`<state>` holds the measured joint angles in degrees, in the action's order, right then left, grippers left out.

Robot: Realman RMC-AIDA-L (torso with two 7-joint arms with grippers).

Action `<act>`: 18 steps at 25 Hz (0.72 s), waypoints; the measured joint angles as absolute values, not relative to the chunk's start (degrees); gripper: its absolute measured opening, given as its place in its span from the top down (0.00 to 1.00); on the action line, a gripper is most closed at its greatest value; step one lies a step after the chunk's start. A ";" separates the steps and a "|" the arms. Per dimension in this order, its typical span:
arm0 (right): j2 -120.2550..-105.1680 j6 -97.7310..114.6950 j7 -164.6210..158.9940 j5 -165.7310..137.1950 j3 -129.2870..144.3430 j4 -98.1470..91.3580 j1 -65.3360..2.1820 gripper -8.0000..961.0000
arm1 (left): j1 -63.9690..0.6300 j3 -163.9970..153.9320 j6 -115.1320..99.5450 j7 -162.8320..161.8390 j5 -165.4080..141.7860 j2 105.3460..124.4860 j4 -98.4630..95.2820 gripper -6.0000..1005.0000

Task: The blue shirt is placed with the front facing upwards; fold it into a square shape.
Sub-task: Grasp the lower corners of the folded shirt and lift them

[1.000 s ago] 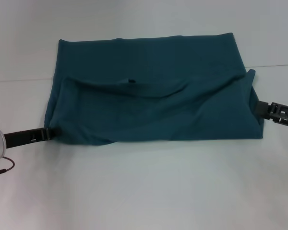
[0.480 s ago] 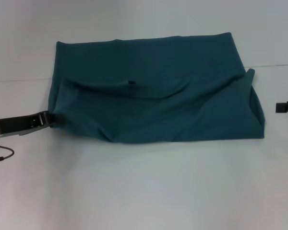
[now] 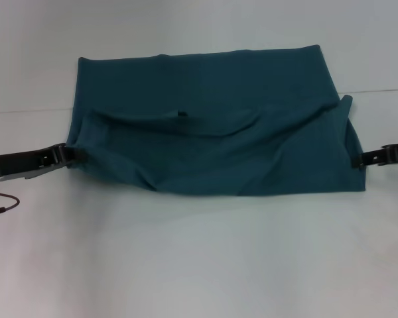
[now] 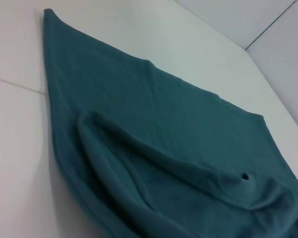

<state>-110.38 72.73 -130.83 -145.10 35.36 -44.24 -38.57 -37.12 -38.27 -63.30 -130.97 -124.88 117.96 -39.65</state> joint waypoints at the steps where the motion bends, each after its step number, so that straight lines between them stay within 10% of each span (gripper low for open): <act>1: -110.82 72.05 -130.94 -145.68 35.38 -43.71 -39.01 0.22 | -37.15 -38.16 -63.23 -131.00 -124.88 117.96 -39.66 0.93; 18: -111.94 66.11 -134.09 -146.64 36.26 -38.46 -39.88 0.22 | -37.36 -37.69 -62.34 -131.05 -124.23 118.19 -39.29 0.93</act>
<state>-111.94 66.11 -134.09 -146.64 36.26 -38.46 -39.88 -37.36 -37.69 -62.34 -131.05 -124.23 118.19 -39.29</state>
